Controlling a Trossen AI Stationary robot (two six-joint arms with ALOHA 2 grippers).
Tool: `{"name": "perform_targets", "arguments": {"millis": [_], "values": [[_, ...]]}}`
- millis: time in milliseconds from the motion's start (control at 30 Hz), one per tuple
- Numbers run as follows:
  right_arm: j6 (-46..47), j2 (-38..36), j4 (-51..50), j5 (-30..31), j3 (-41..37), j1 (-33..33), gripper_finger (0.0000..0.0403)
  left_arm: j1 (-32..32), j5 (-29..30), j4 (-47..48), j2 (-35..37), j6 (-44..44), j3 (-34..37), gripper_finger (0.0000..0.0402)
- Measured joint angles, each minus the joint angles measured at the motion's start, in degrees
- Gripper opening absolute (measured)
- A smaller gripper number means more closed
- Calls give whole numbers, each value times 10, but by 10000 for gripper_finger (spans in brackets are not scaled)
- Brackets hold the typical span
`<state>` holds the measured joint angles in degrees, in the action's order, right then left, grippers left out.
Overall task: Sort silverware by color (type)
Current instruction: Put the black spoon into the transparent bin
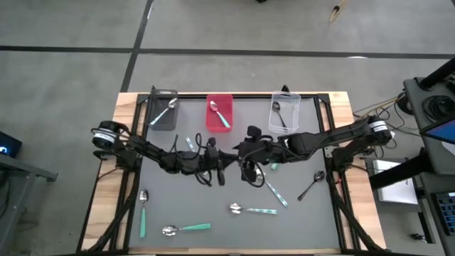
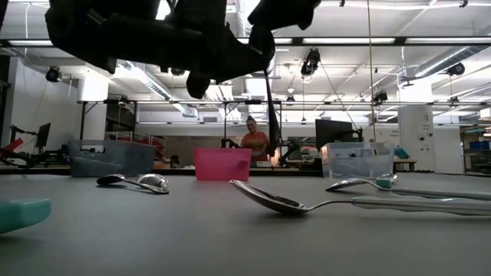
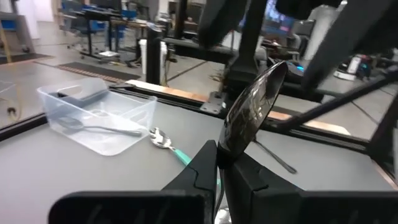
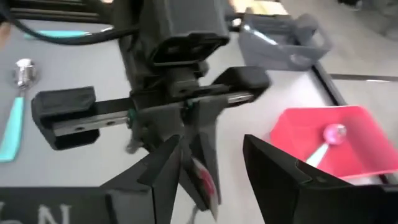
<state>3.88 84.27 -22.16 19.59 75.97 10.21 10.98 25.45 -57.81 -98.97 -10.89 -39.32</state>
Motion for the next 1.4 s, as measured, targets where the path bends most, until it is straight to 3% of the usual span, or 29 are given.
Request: {"name": "perform_targets", "arguments": {"millis": [267, 467, 600, 867, 967, 1400], "values": [[12, -69, -49, 135, -13, 49, 157, 0, 46, -1, 46, 0, 6, 0], [34, -90, -9, 211, -70, 87, 145, -2, 55, -3, 99, 19, 6, 0], [21, -70, 86, 276, -115, 100, 137, -4, 61, -2, 120, 22, -2, 0], [-86, 12, 368, 400, -168, 103, 119, -4, 102, -1, 121, 35, -22, 0], [-118, 37, 409, 454, -167, 103, 113, -4, 102, -1, 121, 33, -22, 0], [-153, 95, 409, 458, -104, 99, 86, -4, 100, 1, 121, 27, -22, 0]]}}
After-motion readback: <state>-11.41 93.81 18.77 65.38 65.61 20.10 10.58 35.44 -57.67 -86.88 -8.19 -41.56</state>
